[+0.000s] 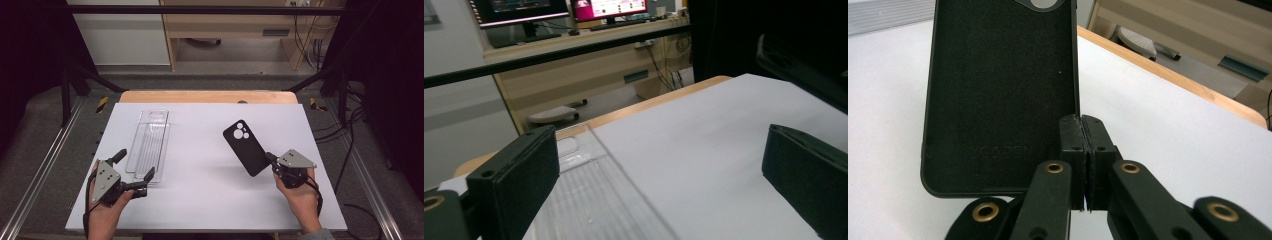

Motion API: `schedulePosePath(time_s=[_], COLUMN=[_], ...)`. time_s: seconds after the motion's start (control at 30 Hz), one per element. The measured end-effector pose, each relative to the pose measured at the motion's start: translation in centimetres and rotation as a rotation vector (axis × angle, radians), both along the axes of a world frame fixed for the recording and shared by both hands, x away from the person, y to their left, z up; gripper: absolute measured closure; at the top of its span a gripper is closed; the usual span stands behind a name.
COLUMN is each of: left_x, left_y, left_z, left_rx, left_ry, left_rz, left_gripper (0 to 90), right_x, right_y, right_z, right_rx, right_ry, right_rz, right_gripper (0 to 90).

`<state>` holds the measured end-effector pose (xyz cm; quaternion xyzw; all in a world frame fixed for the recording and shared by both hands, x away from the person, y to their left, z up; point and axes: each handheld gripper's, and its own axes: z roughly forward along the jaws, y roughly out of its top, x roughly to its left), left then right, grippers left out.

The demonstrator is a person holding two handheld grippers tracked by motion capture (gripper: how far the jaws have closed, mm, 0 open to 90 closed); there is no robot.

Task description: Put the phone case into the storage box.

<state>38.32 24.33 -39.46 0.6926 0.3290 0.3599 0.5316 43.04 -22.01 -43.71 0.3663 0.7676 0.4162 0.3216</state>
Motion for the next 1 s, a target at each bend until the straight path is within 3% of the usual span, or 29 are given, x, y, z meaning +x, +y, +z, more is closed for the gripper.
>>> schedulePosePath(time_s=[0.23,0.33,0.53,0.77,1.0], left_x=[1.3,1.8,2.8,3.6,4.3], left_y=[-2.2,-3.2,-5.1,-6.8,-8.2], left_z=[1.4,1.8,2.7,3.1,3.4], left_rx=[0.018,0.026,0.070,0.075,0.113], left_ry=[0.016,0.042,0.059,0.085,0.106], left_rz=[-0.049,-0.063,-0.099,-0.132,-0.163], left_gripper=[1.5,1.6,1.4,1.6,1.8], right_x=[-0.3,-0.4,-0.4,-0.5,-0.5], right_y=[0.5,0.4,0.1,0.1,0.3], right_z=[0.1,0.1,0.2,0.2,0.2], right_rx=[-0.013,-0.008,-0.009,-0.017,-0.033], right_ry=[-0.018,-0.022,-0.027,-0.038,-0.043], right_rz=[0.014,0.014,0.007,0.005,0.007], right_gripper=[89.3,89.2,89.2,89.3,89.2])
